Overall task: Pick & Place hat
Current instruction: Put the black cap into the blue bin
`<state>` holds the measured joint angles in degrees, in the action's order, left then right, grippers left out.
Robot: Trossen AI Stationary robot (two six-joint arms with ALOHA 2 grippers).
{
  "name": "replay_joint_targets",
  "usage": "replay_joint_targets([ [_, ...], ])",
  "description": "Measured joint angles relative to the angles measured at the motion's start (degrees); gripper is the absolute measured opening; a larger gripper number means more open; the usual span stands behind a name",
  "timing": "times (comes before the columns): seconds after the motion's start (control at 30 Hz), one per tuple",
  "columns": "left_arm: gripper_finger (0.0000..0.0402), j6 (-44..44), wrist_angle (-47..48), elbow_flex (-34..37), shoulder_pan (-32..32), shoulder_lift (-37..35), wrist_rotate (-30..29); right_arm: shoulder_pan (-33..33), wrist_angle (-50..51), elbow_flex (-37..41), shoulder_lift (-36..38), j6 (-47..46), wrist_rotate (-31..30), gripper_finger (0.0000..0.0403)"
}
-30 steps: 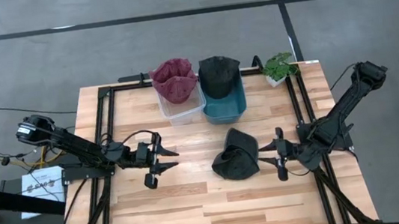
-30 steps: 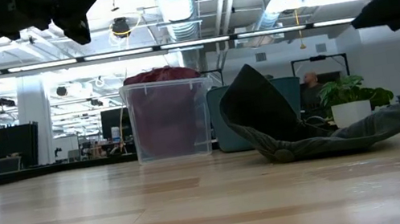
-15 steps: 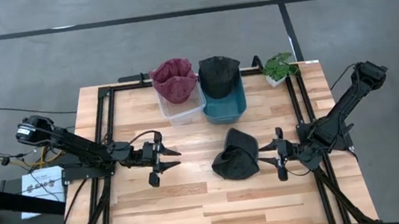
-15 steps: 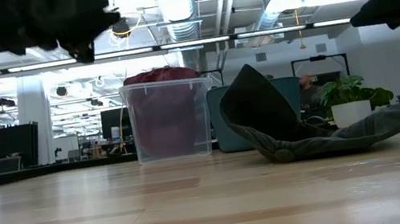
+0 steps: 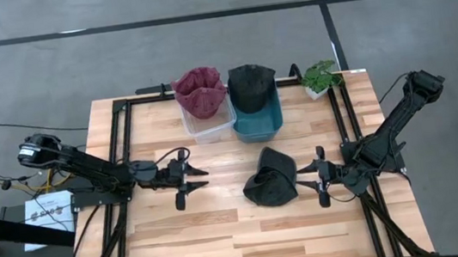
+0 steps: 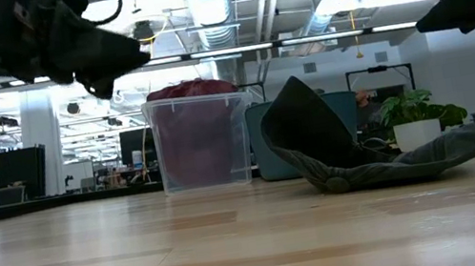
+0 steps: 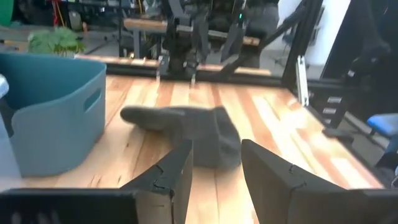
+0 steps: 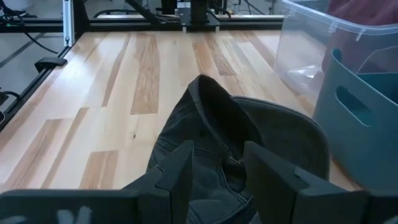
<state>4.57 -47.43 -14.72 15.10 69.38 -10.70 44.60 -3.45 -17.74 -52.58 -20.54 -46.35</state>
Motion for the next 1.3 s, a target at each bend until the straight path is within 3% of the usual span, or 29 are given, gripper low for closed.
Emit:
replay_joint_targets([
  [0.33,0.0135,1.6,9.2,0.0,-3.0,0.0,0.0,-0.1,0.0,0.0,-2.3,0.0,-0.2,0.0134],
  [0.43,0.0135,-1.8,10.5,0.0,-3.0,0.0,0.0,-0.1,-0.1,0.0,-3.8,0.0,-0.2,0.0134],
  [0.57,0.0135,-7.0,11.0,0.0,-2.6,0.0,0.1,-0.1,-1.0,0.0,-5.4,0.1,-0.2,0.0134],
  [1.3,0.0135,-7.3,11.0,0.0,-2.6,0.0,0.0,-0.2,-1.7,0.0,-14.5,-0.4,1.3,0.0134],
])
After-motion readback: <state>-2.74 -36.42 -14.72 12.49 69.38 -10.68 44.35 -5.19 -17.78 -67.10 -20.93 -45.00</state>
